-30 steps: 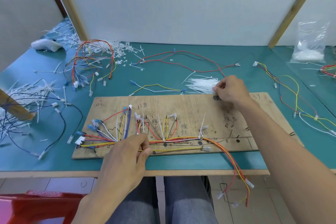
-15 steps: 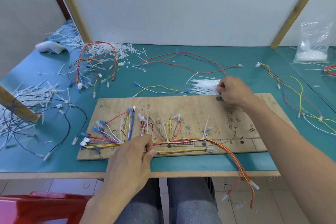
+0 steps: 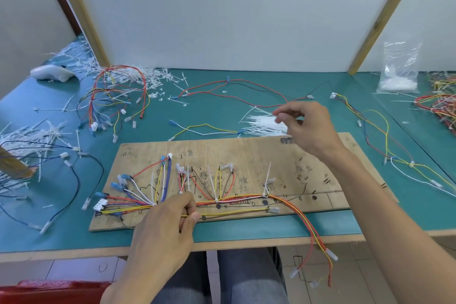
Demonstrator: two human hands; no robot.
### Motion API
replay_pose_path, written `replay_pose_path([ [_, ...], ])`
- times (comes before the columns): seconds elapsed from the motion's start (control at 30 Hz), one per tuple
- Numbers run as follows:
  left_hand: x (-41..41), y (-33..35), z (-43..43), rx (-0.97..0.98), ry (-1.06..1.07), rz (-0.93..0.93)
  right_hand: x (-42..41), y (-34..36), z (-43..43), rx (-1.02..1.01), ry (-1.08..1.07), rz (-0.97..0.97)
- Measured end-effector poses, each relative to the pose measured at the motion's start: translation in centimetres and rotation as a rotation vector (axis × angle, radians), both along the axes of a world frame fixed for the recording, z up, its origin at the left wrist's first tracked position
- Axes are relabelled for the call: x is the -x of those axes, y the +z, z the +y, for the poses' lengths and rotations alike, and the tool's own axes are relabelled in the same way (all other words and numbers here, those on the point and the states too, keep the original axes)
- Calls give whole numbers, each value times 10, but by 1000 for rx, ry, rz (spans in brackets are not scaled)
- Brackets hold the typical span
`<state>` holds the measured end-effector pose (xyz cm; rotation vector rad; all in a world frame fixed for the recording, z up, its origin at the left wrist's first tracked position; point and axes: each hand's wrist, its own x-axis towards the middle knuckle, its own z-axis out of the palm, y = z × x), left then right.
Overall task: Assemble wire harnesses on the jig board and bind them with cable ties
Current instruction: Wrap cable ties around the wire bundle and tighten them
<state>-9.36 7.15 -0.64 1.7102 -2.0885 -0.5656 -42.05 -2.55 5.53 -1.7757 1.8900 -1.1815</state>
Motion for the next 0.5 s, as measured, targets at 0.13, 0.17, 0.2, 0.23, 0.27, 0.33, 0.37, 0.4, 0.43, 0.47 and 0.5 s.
replay_pose_path([
  [0.13,-4,-4,-3,-37,-12,74,-30,14,42,-16,179,-30],
  [0.17,-6,-5,-3,-47,-9,110,-37,15,53,-4,225,-16],
  [0.2,-7,-4,-4,-52,-6,142,-45,16,63,16,268,22],
  [0.23,-8,-4,-4,-49,-10,171,-52,16,72,42,305,88],
  [0.27,-9,-4,-3,-38,-18,202,-59,15,80,68,339,176],
  [0.33,-10,-3,-2,-17,-23,264,-71,12,89,76,391,375],
  [0.37,-10,-3,0,-12,-23,289,-77,10,90,53,404,475],
  [0.4,-11,-2,2,-6,-23,309,-82,9,91,30,414,570],
  [0.43,-11,-1,3,0,-24,324,-88,9,89,14,429,649],
  [0.47,-12,-1,5,5,-26,335,-95,9,88,4,447,708],
  [0.5,-12,-2,5,9,-28,344,-101,9,85,-9,467,754],
])
